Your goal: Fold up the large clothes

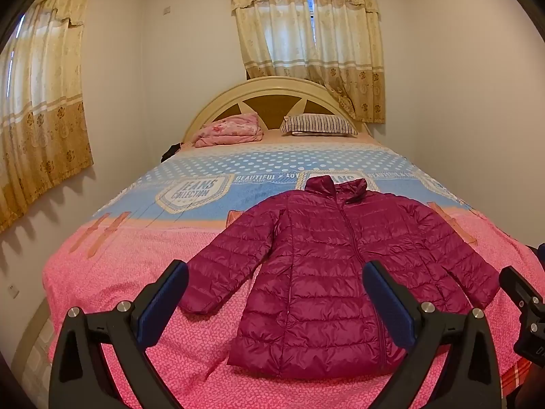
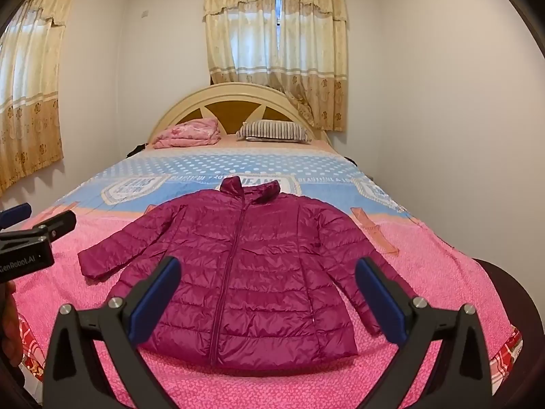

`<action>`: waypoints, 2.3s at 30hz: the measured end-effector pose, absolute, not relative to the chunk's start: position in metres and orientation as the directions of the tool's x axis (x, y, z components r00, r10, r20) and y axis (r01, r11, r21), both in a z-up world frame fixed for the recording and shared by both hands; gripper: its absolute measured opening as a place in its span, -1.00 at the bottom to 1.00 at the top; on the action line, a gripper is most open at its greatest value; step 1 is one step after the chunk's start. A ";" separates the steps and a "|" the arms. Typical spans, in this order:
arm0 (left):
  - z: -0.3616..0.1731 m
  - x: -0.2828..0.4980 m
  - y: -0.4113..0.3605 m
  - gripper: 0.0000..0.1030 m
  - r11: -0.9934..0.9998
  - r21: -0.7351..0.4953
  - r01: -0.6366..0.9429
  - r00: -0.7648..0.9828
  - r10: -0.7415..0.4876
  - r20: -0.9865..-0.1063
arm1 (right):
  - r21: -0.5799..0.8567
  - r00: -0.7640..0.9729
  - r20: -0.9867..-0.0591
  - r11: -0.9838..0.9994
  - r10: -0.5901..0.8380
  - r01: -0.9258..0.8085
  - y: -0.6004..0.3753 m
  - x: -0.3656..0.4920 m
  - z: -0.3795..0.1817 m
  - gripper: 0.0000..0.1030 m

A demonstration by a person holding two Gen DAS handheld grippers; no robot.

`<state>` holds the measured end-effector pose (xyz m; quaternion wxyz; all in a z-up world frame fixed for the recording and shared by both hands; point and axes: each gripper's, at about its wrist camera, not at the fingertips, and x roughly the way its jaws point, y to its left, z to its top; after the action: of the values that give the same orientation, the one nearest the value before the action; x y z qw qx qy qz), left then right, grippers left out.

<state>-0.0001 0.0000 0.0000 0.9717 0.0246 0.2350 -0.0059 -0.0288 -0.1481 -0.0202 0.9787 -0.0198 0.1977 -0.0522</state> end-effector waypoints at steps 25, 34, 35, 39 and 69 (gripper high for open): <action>-0.011 -0.001 0.002 0.98 0.998 0.053 0.027 0.893 0.000 -0.449 | -0.055 0.896 -0.428 0.993 -0.117 0.104 -0.152 -0.021 -0.029 1.00; -0.015 0.002 -0.002 0.98 0.998 0.065 0.026 0.891 0.006 -0.454 | -0.054 0.893 -0.434 0.993 -0.119 0.106 -0.152 -0.020 -0.030 1.00; -0.016 0.003 -0.002 0.98 0.997 0.067 0.026 0.891 0.008 -0.455 | -0.054 0.893 -0.434 0.993 -0.119 0.106 -0.152 -0.021 -0.030 1.00; -0.019 0.004 -0.002 0.98 0.998 0.059 0.026 0.886 0.005 -0.465 | -0.051 0.893 -0.433 0.993 -0.120 0.109 -0.152 -0.021 -0.030 1.00; -0.077 0.085 0.003 0.98 1.000 0.021 0.013 0.837 0.000 -0.547 | 0.010 0.810 -0.548 0.966 -0.211 0.258 -0.232 0.039 -0.079 1.00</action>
<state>0.0845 0.0033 -0.0772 0.9584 0.0119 0.2852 -0.0033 0.0395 -0.2318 -0.0790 0.9503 0.0418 0.2826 -0.1233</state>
